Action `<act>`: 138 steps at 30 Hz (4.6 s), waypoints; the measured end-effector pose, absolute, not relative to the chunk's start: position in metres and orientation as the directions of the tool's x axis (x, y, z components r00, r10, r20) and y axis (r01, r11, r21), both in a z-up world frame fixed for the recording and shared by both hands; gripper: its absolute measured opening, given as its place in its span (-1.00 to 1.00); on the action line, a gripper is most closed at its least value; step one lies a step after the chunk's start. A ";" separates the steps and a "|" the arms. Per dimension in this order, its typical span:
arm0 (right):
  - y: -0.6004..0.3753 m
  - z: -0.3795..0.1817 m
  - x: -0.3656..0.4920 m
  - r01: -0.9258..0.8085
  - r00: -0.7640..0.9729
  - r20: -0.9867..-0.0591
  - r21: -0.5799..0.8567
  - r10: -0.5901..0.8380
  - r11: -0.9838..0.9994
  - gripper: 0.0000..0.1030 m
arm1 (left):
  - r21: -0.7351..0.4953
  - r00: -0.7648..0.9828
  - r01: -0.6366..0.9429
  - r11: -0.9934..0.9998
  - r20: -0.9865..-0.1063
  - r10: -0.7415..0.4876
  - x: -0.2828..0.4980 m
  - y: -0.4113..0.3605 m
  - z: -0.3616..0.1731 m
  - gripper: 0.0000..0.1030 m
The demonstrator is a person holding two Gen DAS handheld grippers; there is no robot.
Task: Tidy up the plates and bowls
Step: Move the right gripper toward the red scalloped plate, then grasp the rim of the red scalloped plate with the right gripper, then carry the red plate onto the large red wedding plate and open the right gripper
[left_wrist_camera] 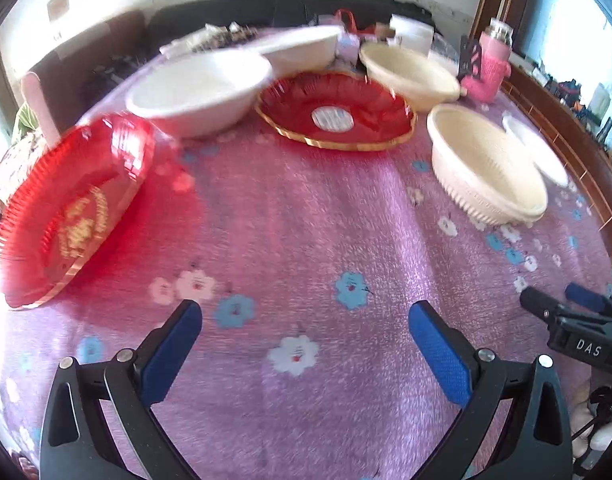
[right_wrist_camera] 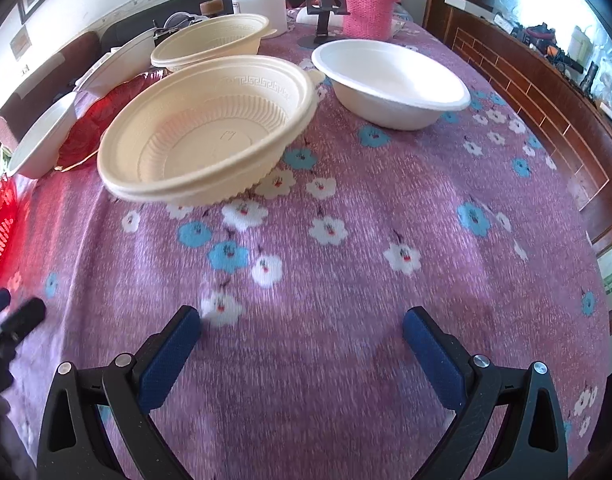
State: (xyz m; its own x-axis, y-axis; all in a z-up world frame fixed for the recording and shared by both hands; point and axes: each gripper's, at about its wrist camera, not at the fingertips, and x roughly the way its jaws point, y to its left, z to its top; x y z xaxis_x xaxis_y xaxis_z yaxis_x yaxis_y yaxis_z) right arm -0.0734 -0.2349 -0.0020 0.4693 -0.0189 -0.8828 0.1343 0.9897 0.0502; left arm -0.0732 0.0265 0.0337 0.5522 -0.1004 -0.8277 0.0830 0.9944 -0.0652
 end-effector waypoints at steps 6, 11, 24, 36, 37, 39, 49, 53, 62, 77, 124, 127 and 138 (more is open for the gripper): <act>-0.250 0.041 -0.107 0.140 0.574 -0.819 0.137 0.032 0.981 0.99 | -0.189 0.628 0.038 0.981 -0.759 -0.171 -0.089 0.071 0.078 1.00; -0.241 0.094 -0.082 0.053 0.662 -0.732 0.259 0.161 0.964 0.99 | -0.245 0.668 0.013 0.969 -0.719 -0.191 -0.087 0.094 0.096 1.00; -0.157 0.076 0.108 -0.047 0.439 -0.816 0.397 0.376 0.917 0.51 | -0.304 0.667 0.118 0.945 -0.681 -0.302 -0.083 0.089 0.104 1.00; -0.136 0.040 0.168 0.041 0.382 -0.859 0.383 0.340 0.923 0.17 | -0.364 0.663 0.155 0.918 -0.650 -0.370 -0.081 0.095 0.102 1.00; -0.134 0.038 0.170 0.029 0.375 -0.853 0.403 0.364 0.915 0.04 | -0.365 0.661 0.154 0.918 -0.653 -0.370 -0.080 0.095 0.100 1.00; -0.132 0.030 0.173 0.045 0.329 -0.868 0.407 0.371 0.912 -0.11 | -0.368 0.653 0.146 0.918 -0.661 -0.369 -0.079 0.095 0.098 1.00; -0.156 0.040 0.152 0.092 0.438 -0.841 0.393 0.318 0.915 -0.11 | -0.371 0.651 0.146 0.917 -0.662 -0.372 -0.083 0.095 0.098 1.00; -0.164 0.026 0.163 0.131 0.390 -0.861 0.402 0.326 0.906 -0.11 | -0.360 0.649 0.165 0.918 -0.661 -0.376 -0.086 0.091 0.099 1.00; -0.147 0.016 0.157 0.119 0.338 -0.874 0.407 0.348 0.906 -0.80 | -0.389 0.645 0.134 0.911 -0.664 -0.378 -0.085 0.098 0.093 1.00; -0.173 0.019 0.014 -0.037 0.270 -0.888 0.377 0.373 0.925 -0.83 | -0.378 0.606 0.145 0.914 -0.697 -0.384 -0.074 0.079 0.088 1.00; 0.009 0.108 0.001 -0.349 0.473 -0.675 0.447 0.566 0.824 -0.47 | -0.294 0.646 -0.263 0.919 -0.761 -0.059 -0.045 0.233 0.095 -0.23; 0.050 0.091 0.023 -0.371 0.427 -0.711 0.425 0.559 0.825 -0.47 | -0.279 0.604 -0.324 0.904 -0.796 -0.029 -0.032 0.259 0.074 -0.23; 0.093 0.032 0.072 -0.338 0.343 -0.801 0.382 0.490 0.860 -0.46 | -0.235 0.553 -0.370 0.899 -0.833 0.009 -0.006 0.275 0.045 -0.09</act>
State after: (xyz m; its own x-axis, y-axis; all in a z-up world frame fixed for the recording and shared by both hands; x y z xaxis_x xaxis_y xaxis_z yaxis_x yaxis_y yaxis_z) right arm 0.0724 0.0934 0.0317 0.3426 0.4901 -0.8015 -0.3382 0.8603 0.3815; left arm -0.0064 0.2746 0.0448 0.5535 0.0094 -0.8328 -0.3696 0.8989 -0.2355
